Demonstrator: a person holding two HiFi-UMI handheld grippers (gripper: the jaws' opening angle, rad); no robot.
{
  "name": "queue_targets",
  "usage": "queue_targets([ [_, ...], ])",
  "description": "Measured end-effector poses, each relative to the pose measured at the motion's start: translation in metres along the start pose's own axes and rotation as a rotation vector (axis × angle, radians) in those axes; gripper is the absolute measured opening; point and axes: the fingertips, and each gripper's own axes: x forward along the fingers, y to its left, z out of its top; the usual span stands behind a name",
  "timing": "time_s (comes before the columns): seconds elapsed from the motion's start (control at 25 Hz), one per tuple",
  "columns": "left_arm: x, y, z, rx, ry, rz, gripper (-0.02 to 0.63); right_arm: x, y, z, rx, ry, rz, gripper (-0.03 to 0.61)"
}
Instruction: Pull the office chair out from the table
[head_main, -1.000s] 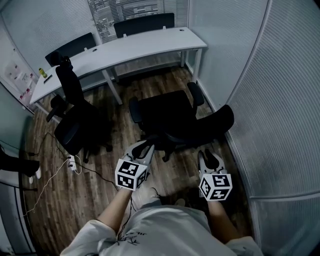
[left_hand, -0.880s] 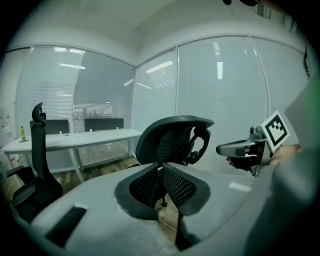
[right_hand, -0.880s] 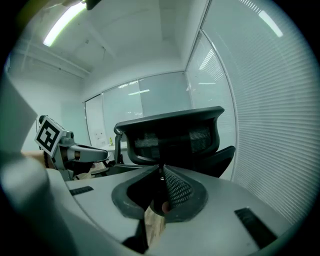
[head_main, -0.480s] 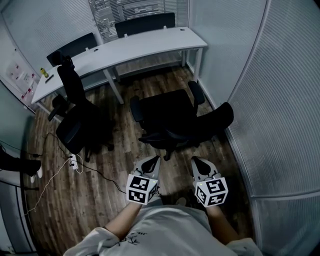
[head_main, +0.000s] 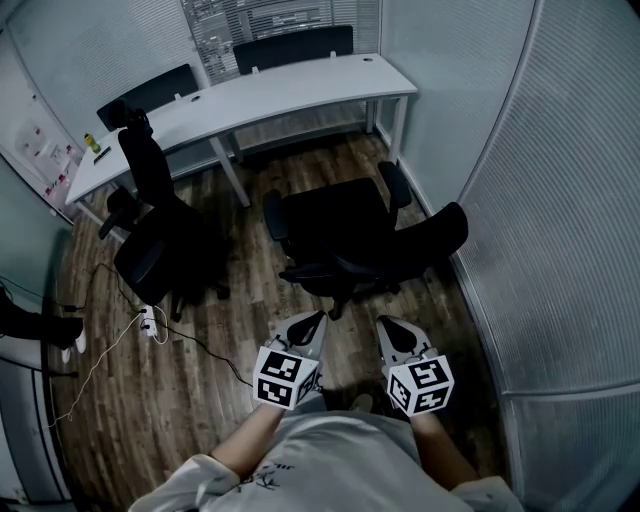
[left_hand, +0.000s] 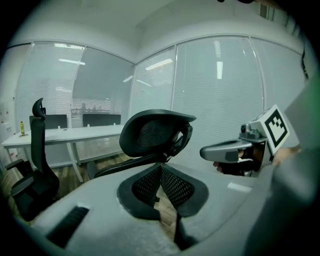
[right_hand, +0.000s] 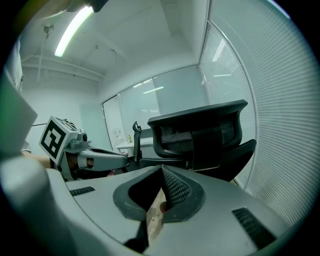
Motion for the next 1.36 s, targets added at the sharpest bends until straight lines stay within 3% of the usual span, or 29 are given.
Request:
queue_targets([
  [0.12, -0.0011, -0.0070, 0.0035, -0.019, -0.017, -0.024, 0.011, -0.0021, 0.0013, -0.0008, 0.003, 0.000, 0.004, 0.008],
  [0.76, -0.0037, -0.0001, 0.0038, -0.027, -0.018, 0.007, 0.012, -0.0047, 0.0039, 0.0024, 0.004, 0.012, 0.005, 0.008],
  [1.36, 0.0022, -0.0031, 0.0014, 0.000, 0.007, -0.008, 0.012, -0.0014, 0.0048, 0.0047, 0.008, 0.007, 0.019, 0.008],
])
